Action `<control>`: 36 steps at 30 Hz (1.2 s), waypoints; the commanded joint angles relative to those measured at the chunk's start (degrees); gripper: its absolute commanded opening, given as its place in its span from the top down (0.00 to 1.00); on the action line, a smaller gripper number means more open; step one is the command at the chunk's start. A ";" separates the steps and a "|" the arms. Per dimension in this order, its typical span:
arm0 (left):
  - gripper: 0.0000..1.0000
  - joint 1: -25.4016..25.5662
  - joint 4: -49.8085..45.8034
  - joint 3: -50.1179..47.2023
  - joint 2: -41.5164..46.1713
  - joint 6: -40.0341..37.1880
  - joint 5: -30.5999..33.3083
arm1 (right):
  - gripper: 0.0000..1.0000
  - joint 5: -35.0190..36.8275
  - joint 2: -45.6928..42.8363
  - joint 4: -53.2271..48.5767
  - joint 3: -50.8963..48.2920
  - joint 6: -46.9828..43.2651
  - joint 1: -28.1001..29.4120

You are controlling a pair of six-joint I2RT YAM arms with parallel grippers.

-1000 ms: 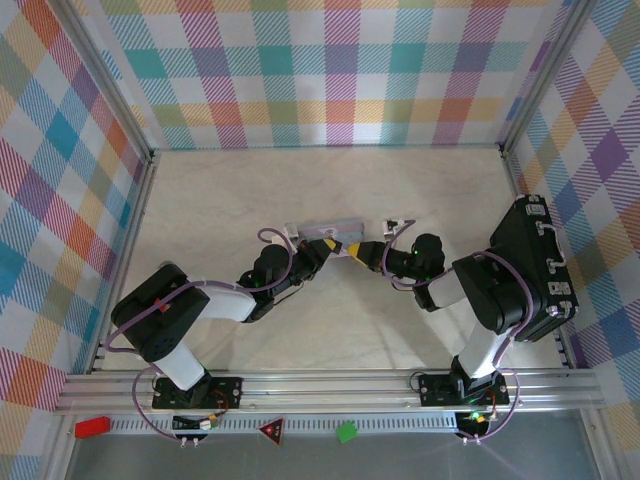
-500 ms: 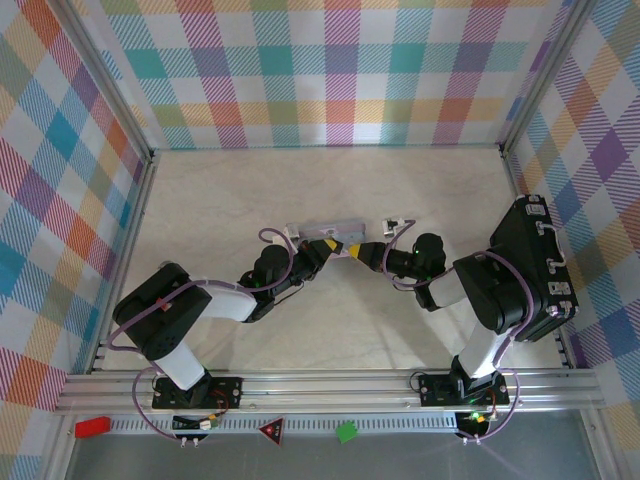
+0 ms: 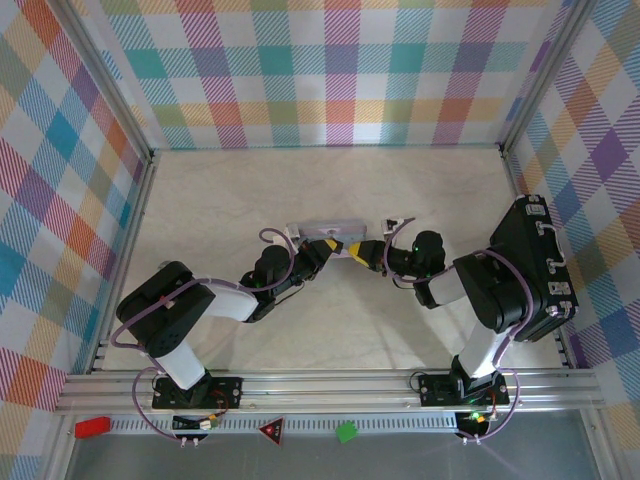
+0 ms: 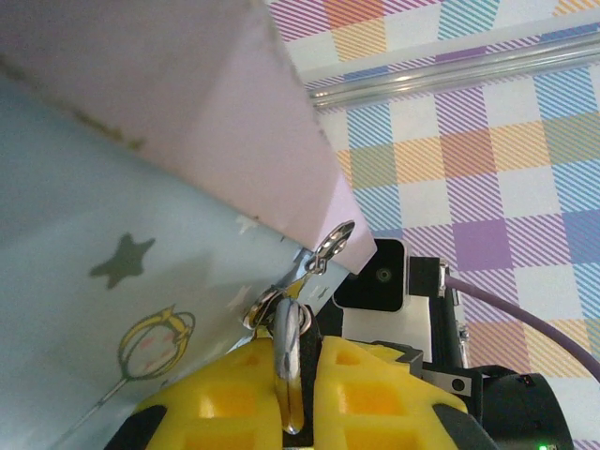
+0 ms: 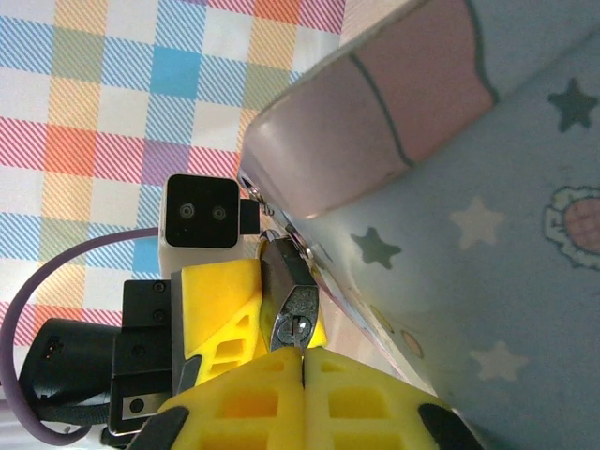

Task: Unlock a padlock with a key

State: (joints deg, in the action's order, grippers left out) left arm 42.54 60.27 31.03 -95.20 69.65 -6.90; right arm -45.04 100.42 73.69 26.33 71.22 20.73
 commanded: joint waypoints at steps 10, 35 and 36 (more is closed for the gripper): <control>1.00 4.37 0.48 2.77 1.03 -3.26 -20.02 | 1.00 0.50 -4.57 -4.72 2.62 -16.92 1.92; 0.75 4.30 0.52 0.01 -1.84 -5.34 -13.72 | 1.00 10.74 -10.36 -3.97 -9.57 -11.76 9.50; 0.79 4.15 0.97 -0.07 -2.04 -5.17 -13.59 | 1.00 10.91 -10.82 -4.54 -9.83 -12.08 9.50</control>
State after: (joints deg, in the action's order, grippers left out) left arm 44.60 57.39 31.31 -96.14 63.53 -15.49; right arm -34.85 91.46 68.45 16.78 60.58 29.45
